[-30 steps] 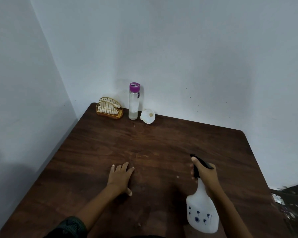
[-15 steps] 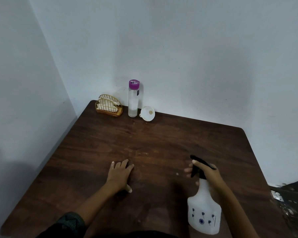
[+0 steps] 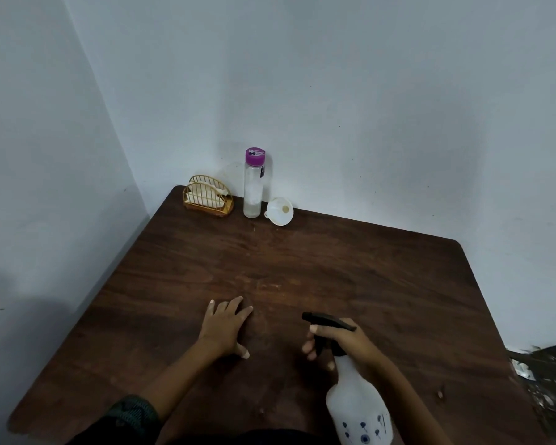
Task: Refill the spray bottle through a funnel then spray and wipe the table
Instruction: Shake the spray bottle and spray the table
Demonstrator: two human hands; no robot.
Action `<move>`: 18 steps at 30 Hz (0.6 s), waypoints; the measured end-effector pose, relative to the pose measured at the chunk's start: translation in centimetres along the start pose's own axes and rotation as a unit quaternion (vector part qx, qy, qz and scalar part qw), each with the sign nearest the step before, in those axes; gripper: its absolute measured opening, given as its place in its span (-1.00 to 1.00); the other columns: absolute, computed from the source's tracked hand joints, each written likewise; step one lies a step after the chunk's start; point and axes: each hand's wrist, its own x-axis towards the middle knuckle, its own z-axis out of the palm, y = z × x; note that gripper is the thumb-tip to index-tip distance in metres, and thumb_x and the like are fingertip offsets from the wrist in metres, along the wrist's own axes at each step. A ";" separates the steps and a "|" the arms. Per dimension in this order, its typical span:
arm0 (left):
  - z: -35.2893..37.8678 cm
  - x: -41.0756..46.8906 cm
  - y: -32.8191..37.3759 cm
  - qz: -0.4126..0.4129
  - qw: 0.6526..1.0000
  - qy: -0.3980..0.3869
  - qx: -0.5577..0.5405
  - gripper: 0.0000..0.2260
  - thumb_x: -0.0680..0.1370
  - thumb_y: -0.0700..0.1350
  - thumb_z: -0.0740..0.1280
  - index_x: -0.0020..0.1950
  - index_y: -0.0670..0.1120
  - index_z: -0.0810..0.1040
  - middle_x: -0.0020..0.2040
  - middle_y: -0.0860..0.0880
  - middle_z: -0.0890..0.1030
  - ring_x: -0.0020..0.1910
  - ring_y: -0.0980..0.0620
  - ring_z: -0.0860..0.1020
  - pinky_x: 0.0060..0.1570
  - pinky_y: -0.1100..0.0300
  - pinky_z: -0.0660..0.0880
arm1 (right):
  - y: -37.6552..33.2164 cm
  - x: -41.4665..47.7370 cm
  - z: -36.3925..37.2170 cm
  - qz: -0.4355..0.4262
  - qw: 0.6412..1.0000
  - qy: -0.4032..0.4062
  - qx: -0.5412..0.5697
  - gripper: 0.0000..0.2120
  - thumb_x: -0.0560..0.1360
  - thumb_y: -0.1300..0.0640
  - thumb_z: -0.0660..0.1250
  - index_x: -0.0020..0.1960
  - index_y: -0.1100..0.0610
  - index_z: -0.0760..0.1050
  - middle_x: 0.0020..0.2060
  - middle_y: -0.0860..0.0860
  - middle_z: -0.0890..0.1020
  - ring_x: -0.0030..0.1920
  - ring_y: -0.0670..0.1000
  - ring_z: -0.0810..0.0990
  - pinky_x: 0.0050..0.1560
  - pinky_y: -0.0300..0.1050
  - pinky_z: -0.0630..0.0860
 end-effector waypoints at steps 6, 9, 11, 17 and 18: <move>-1.9 -0.5 2.3 0.025 0.924 0.043 -0.379 -0.54 0.48 0.12 0.37 0.36 0.08 0.40 0.39 0.01 0.43 0.35 0.04 0.40 0.44 -0.10 0.19 | 0.4 -0.1 0.0 -0.013 0.996 0.073 0.049 -0.79 0.47 0.15 0.39 -0.24 0.28 0.57 -0.47 0.16 0.51 -0.50 0.05 0.46 -0.46 -0.15 0.39; -4.2 -2.2 5.4 0.072 0.781 0.012 -0.621 -0.78 0.54 -0.06 0.35 0.18 0.08 0.53 0.17 -0.02 0.61 0.15 0.04 0.58 0.18 0.16 0.50 | 0.3 -0.6 -0.5 -0.014 0.997 0.045 0.056 -0.83 0.47 0.14 0.39 -0.19 0.26 0.59 -0.42 0.16 0.55 -0.46 0.08 0.49 -0.44 -0.13 0.36; -4.9 -2.6 7.0 0.075 0.737 -0.019 -0.672 -0.77 0.56 -0.06 0.32 0.21 0.08 0.54 0.13 0.05 0.63 0.11 0.09 0.60 0.10 0.26 0.48 | 0.3 -0.9 -0.4 -0.019 0.997 0.036 0.059 -0.82 0.47 0.16 0.37 -0.12 0.30 0.59 -0.41 0.17 0.55 -0.44 0.09 0.50 -0.46 -0.14 0.36; -4.5 -1.9 9.2 0.070 0.654 -0.042 -0.752 -0.87 0.53 -0.17 0.36 0.04 -0.03 0.64 -0.04 -0.01 0.69 -0.01 0.08 0.63 0.06 0.19 0.53 | 0.1 -1.2 0.7 -0.052 0.994 0.049 0.083 -0.79 0.49 0.21 0.34 0.02 0.35 0.56 -0.40 0.20 0.55 -0.45 0.09 0.50 -0.47 -0.13 0.36; -4.4 -1.8 9.4 0.066 0.651 -0.029 -0.755 -0.90 0.52 -0.16 0.36 0.00 -0.05 0.65 -0.07 -0.01 0.69 -0.03 0.07 0.63 0.05 0.19 0.53 | 0.0 -1.3 0.9 -0.055 0.993 0.050 0.090 -0.81 0.49 0.21 0.34 -0.01 0.35 0.56 -0.41 0.20 0.55 -0.45 0.09 0.50 -0.48 -0.14 0.36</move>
